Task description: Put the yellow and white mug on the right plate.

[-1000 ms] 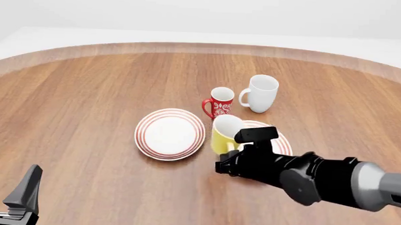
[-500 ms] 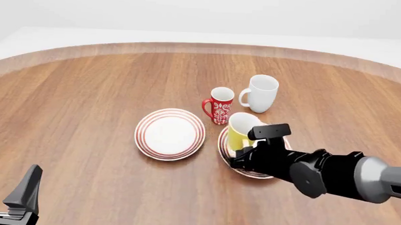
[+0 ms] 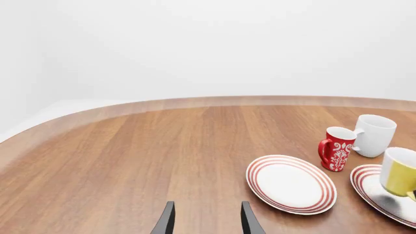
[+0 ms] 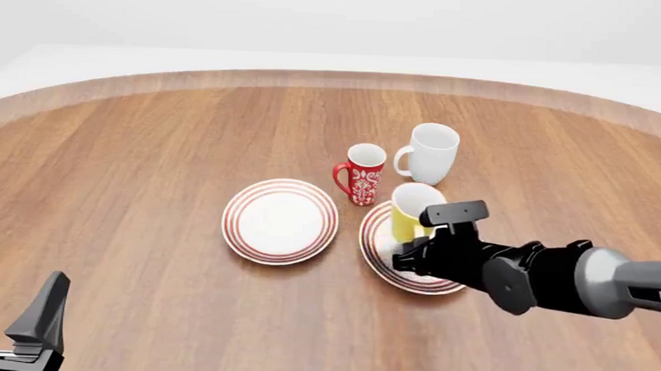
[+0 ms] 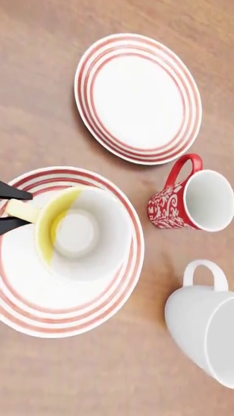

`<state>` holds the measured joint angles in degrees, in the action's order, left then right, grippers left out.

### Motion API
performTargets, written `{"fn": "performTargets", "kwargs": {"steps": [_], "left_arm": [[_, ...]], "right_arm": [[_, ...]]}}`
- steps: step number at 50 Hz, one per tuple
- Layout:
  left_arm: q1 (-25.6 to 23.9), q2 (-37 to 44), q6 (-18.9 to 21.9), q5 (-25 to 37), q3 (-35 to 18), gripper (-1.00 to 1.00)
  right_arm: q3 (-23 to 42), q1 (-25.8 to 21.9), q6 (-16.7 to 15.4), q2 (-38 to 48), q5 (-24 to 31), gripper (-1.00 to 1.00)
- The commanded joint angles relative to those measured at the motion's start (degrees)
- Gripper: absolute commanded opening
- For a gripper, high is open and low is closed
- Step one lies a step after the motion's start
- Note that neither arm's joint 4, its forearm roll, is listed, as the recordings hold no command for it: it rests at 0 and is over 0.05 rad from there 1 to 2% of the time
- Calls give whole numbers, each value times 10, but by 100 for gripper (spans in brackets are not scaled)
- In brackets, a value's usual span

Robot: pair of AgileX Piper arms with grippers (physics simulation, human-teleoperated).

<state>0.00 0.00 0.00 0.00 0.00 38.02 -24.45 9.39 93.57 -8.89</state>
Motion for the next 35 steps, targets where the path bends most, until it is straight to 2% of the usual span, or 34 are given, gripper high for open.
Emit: {"fn": "performTargets", "kwargs": {"steps": [1, 10, 24, 25, 35], "left_arm": [[0, 0, 0, 0, 0, 100], [0, 0, 0, 0, 0, 100], [0, 0, 0, 0, 0, 100], [0, 0, 0, 0, 0, 100], [0, 0, 0, 0, 0, 100]], "right_arm": [[-3, 20, -11, 10, -15, -100], [-15, 31, -17, 15, -28, -100], [-37, 33, -8, 25, -59, -100], [-40, 35, -8, 25, -61, 100], [-43, 32, -2, 25, -64, 100]]}}
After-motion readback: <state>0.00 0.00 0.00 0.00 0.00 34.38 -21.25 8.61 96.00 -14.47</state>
